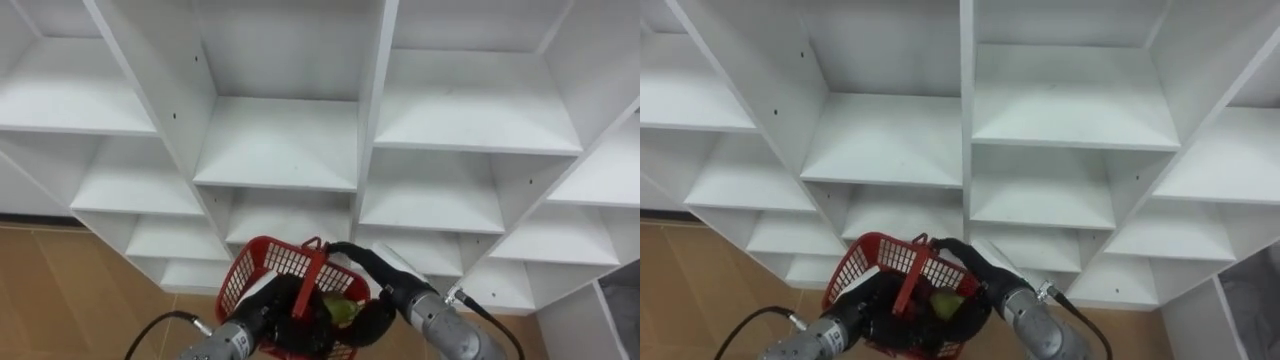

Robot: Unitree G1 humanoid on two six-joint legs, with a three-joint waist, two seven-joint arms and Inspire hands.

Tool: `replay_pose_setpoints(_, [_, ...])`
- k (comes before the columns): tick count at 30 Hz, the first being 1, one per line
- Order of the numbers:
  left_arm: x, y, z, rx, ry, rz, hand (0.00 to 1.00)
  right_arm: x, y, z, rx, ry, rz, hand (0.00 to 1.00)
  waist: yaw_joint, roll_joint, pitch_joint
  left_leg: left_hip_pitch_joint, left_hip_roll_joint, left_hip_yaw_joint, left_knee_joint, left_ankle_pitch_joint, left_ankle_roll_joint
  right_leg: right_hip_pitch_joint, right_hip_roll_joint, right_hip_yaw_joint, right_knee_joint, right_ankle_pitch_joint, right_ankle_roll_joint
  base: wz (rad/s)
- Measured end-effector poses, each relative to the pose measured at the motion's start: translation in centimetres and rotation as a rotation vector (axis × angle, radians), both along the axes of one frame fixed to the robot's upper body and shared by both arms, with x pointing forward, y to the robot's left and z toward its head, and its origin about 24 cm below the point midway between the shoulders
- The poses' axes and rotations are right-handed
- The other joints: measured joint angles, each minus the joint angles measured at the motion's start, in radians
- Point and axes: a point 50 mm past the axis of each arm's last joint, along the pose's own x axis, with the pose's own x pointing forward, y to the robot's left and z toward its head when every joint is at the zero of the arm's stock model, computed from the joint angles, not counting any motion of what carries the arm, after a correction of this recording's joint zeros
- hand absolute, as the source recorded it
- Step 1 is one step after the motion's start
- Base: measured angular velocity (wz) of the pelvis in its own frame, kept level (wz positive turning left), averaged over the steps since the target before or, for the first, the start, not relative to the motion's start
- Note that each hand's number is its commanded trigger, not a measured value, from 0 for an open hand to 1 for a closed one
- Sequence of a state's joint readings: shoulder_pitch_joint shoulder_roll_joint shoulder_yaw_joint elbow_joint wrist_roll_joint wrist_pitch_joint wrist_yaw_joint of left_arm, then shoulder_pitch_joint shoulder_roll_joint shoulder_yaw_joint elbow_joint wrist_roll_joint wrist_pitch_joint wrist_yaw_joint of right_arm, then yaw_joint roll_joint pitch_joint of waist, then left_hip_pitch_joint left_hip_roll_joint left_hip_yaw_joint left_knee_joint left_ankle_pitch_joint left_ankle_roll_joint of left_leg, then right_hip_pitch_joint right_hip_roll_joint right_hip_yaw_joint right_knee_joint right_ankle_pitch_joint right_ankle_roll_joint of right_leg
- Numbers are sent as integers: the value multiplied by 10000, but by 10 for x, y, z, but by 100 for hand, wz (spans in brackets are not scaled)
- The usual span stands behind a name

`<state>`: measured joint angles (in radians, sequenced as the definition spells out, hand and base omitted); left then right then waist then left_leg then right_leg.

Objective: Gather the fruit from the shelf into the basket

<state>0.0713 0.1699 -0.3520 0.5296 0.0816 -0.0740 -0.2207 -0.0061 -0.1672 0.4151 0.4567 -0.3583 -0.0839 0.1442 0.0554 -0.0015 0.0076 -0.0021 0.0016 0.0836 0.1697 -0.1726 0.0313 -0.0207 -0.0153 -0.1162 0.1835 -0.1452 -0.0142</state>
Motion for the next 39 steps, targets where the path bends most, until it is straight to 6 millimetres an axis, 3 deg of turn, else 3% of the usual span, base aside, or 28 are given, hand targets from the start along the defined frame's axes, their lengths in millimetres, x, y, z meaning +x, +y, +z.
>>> replay_pose_setpoints(6, [-4,7,-4,216,156,381,100,-2,-3,0,8,8,-155,0,-31,-33,17,62,-2,6,-28,0,0,39,2,20,5,-5,4,0])
replay_pose_setpoints(12, [-21,26,-14,839,578,1138,100,-9,-21,3,146,-209,-1160,0,-55,-218,33,232,-1,95,-69,-6,1,245,3,33,-140,-9,10,-2])
replay_pose_setpoints(16, [-31,34,-20,1028,958,1522,100,-18,-29,-3,40,-12,-1597,0,-68,-232,28,311,5,65,-131,-22,-6,300,16,42,-154,-10,11,0])
replay_pose_setpoints(21, [-49,58,-31,1520,1616,2851,100,-32,-49,-10,102,352,-2770,0,-281,-239,24,546,9,150,-235,-34,-17,477,29,93,-186,-20,23,-3])
replay_pose_setpoints(27, [-80,89,-40,2363,2385,4669,100,-75,-99,-39,-963,1484,-5554,0,-294,-296,-65,990,27,247,-385,-100,-21,806,61,189,-334,-32,37,-6])
replay_pose_setpoints(30, [-97,98,-48,2629,2985,5536,100,-105,-121,-58,-1159,2490,-7562,0,-429,-278,-102,1034,18,249,-394,-146,-5,894,49,226,-348,-76,64,-1])
replay_pose_setpoints(32, [-112,106,-51,2947,3320,6215,100,-136,-137,-71,-1519,3569,-8955,0,-509,-307,-131,1041,10,227,-391,-183,2,897,36,239,-332,-127,76,0])
replay_pose_setpoints(35, [-127,116,-55,3365,3818,7121,100,-173,-147,-82,-2174,5016,-9999,0,-515,-309,-118,1169,7,227,-403,-213,-3,985,55,251,-336,-141,80,-3])
replay_pose_setpoints(39, [-137,114,-59,3598,4291,7425,100,-217,-143,-93,-3040,7340,-10078,0,-523,-239,-73,1354,-1,222,-406,-301,4,1195,60,252,-327,-212,105,0])
